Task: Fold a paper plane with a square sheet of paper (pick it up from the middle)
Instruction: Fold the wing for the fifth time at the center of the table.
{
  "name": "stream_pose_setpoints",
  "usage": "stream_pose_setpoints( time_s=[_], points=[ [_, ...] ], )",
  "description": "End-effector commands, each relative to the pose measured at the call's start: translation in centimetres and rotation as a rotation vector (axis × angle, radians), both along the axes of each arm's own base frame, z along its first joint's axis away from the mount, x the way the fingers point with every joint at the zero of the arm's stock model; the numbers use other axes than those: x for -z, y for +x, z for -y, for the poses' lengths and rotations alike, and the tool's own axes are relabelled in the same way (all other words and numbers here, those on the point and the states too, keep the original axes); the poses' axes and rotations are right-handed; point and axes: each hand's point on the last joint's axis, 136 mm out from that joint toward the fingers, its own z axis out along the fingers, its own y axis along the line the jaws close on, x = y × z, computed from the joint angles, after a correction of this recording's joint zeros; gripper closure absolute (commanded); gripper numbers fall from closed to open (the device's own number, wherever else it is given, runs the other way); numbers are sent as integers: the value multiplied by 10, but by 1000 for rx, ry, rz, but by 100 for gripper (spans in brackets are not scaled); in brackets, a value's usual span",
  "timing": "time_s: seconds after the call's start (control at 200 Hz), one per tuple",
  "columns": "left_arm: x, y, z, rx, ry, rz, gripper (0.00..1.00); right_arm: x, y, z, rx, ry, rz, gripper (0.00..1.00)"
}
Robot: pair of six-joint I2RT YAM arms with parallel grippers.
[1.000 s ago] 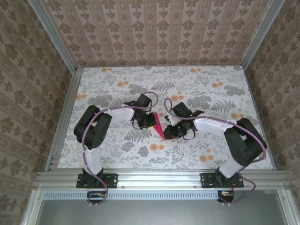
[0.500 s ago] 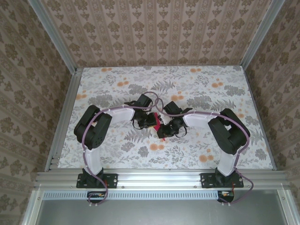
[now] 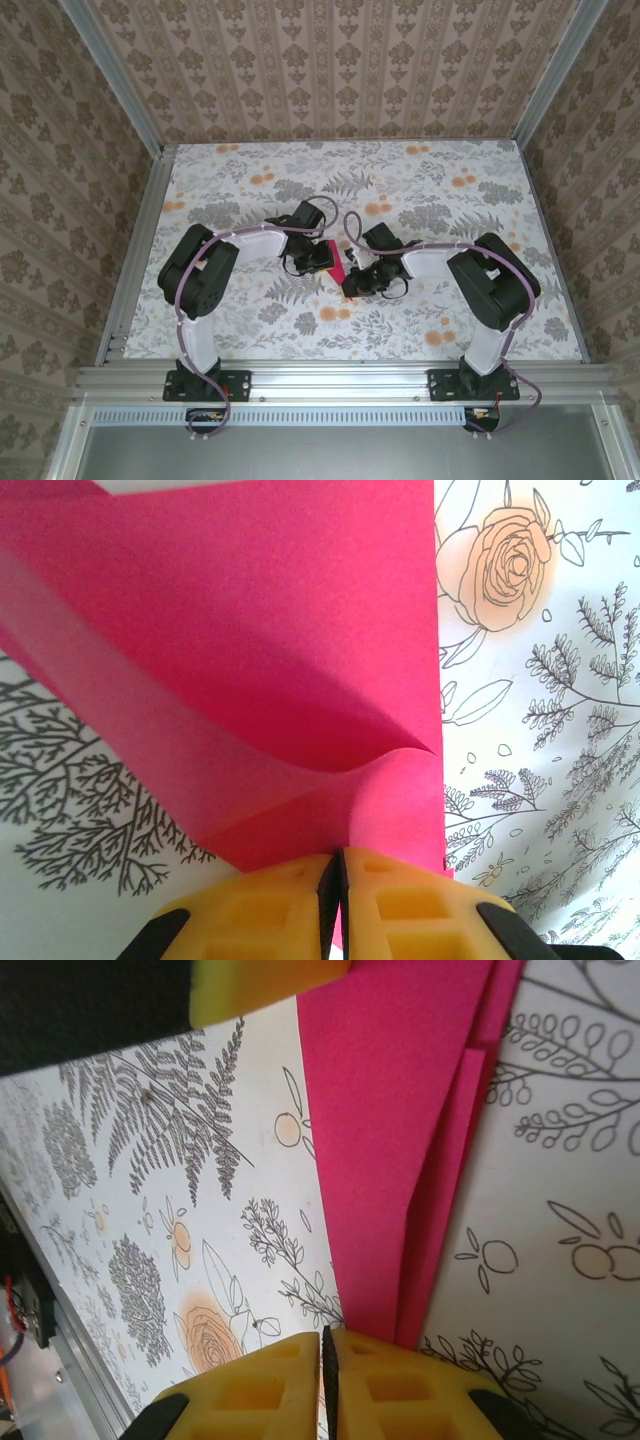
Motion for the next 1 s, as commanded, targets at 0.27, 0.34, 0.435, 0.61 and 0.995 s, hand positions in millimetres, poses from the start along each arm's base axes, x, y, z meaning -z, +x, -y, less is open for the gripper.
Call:
stream_pose_setpoints(
  time_s=[0.27,0.34,0.435,0.61,0.995],
  points=[
    [71,-35,-56,-11,294,-134,86,28,-58,47,43,-189,-210,92],
    [71,-34,-56,-11,293,-135,86,27,-60,49,44,-201,-209,93],
    [71,-35,-55,-9,292,-133,86,27,-60,52,44,-219,-204,93],
    [69,-34,-54,-7,285,-129,86,12,-51,45,39,-182,-151,93],
    [63,-32,-47,6,265,-112,86,-64,10,-2,44,15,86,87]
  ],
)
